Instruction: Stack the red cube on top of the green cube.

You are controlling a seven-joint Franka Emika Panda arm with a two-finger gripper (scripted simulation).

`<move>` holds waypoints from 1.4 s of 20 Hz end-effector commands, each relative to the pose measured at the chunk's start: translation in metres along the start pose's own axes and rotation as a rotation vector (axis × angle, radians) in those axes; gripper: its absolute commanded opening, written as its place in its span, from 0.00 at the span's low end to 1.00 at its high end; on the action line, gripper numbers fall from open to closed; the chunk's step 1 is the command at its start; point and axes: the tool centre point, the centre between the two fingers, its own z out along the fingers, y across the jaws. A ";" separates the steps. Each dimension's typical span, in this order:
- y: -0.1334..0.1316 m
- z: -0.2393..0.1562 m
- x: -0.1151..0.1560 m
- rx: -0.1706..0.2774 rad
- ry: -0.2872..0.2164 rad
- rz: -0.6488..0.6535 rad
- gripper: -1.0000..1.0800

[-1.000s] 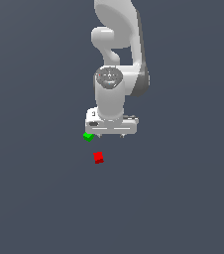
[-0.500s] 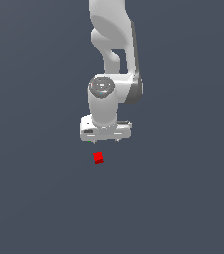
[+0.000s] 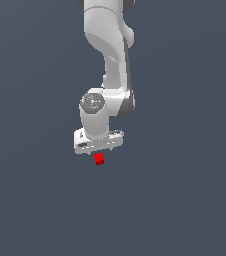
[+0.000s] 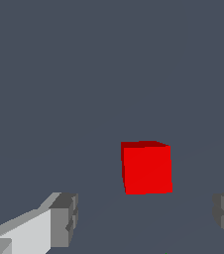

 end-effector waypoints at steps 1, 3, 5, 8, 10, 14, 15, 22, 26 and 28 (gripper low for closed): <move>0.005 0.006 0.004 -0.002 0.005 -0.024 0.96; 0.008 0.009 0.006 -0.002 0.007 -0.036 0.96; 0.010 0.010 0.007 -0.003 0.008 -0.043 0.96; 0.010 0.011 0.007 -0.003 0.007 -0.041 0.96; 0.010 0.012 0.007 -0.003 0.007 -0.041 0.96; 0.010 0.023 0.007 -0.003 0.008 -0.043 0.96; 0.010 0.027 0.007 -0.003 0.008 -0.044 0.96; 0.010 0.058 0.008 -0.003 0.009 -0.048 0.96; 0.011 0.061 0.009 -0.003 0.009 -0.048 0.96; 0.011 0.061 0.009 -0.003 0.009 -0.048 0.00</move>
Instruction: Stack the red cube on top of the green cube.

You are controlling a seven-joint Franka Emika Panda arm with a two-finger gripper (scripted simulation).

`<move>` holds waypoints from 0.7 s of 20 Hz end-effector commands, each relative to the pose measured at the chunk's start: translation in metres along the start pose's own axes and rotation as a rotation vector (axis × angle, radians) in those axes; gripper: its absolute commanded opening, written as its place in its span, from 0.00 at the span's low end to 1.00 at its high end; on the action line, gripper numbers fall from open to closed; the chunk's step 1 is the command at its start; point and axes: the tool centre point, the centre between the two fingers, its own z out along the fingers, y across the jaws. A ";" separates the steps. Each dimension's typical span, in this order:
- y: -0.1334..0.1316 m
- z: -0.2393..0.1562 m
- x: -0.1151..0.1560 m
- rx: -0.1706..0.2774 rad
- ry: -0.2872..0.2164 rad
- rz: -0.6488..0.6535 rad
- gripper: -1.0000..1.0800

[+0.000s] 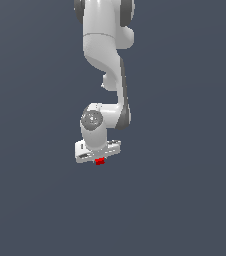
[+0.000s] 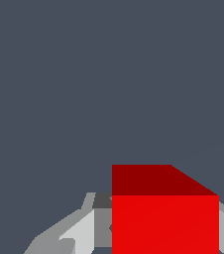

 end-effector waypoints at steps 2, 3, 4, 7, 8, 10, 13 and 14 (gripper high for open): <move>0.000 0.000 0.000 0.000 0.001 0.000 0.00; 0.000 0.000 0.000 0.000 0.001 0.000 0.00; 0.000 0.000 0.000 0.000 0.001 0.000 0.00; 0.000 0.000 0.000 0.000 0.001 0.000 0.00; 0.000 0.000 0.000 0.000 0.001 0.000 0.00; 0.000 0.000 0.000 0.000 0.001 0.000 0.00; 0.000 -0.005 0.000 0.000 0.001 0.000 0.00; 0.000 -0.007 0.000 0.000 0.001 0.000 0.00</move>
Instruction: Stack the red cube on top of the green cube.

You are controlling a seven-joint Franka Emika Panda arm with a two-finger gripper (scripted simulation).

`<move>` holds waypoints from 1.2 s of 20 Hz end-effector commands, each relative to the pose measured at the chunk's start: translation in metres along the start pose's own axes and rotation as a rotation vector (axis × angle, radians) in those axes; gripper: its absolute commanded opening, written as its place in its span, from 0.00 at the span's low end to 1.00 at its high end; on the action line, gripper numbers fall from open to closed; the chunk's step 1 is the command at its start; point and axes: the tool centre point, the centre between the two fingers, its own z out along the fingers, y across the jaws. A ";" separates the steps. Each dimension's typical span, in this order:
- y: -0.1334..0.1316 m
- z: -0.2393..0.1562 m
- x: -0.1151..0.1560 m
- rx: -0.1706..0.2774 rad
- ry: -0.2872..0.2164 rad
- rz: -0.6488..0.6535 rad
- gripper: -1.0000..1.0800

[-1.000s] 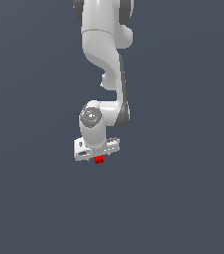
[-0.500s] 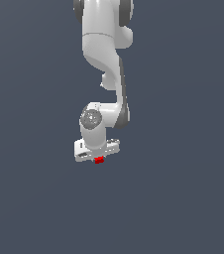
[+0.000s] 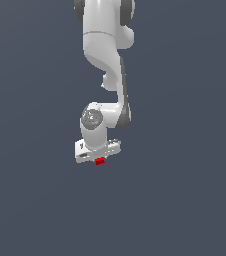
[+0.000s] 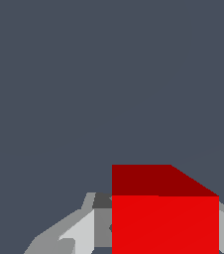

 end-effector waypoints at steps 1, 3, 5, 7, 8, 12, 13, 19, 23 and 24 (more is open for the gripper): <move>0.000 -0.007 0.000 -0.001 0.002 0.000 0.00; 0.000 -0.016 0.000 -0.001 0.002 0.000 0.00; 0.000 -0.027 0.000 -0.001 0.002 0.000 0.00; 0.000 -0.042 -0.001 -0.001 0.002 0.000 0.00; 0.000 -0.050 -0.001 -0.001 0.002 0.000 0.00; 0.000 -0.075 -0.001 -0.001 0.002 0.000 0.00; 0.000 -0.080 -0.001 -0.001 0.002 0.000 0.00; 0.000 -0.096 0.000 -0.001 0.002 0.000 0.00; 0.000 -0.095 0.000 -0.001 0.002 0.000 0.00; 0.000 -0.094 -0.001 -0.001 0.002 0.000 0.00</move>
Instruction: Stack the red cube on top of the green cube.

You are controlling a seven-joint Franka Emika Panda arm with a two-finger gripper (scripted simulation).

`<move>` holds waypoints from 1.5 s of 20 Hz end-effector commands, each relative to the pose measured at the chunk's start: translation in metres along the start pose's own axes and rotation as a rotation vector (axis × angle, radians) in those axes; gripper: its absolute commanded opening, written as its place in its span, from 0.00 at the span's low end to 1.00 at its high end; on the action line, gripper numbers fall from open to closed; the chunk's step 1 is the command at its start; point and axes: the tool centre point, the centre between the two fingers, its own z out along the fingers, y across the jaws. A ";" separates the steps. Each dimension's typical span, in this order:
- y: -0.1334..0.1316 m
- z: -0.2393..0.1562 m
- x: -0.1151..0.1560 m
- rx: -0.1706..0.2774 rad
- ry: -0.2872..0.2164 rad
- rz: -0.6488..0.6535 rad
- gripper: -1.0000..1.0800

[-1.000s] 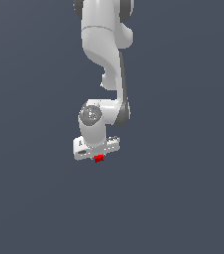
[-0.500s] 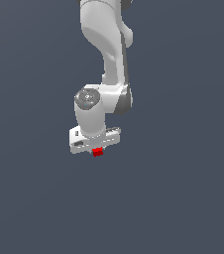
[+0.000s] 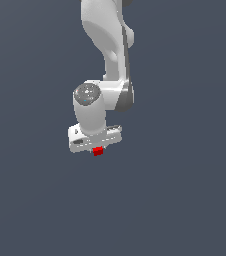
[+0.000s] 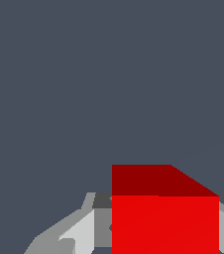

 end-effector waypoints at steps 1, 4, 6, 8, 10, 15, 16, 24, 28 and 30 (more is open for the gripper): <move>0.000 0.001 -0.002 0.000 0.000 0.000 0.00; 0.001 0.003 -0.008 0.000 0.000 0.000 0.00; 0.002 0.005 -0.014 0.000 0.000 0.000 0.00; 0.004 0.008 -0.022 0.000 0.000 0.000 0.00; 0.005 0.012 -0.031 0.000 0.000 0.000 0.00; 0.011 0.024 -0.063 0.000 0.000 0.000 0.00; 0.012 0.027 -0.070 0.000 0.000 0.000 0.00; 0.022 0.047 -0.119 0.000 0.000 0.001 0.00; 0.025 0.053 -0.134 0.000 0.000 0.001 0.00; 0.026 0.055 -0.138 0.000 0.000 0.001 0.00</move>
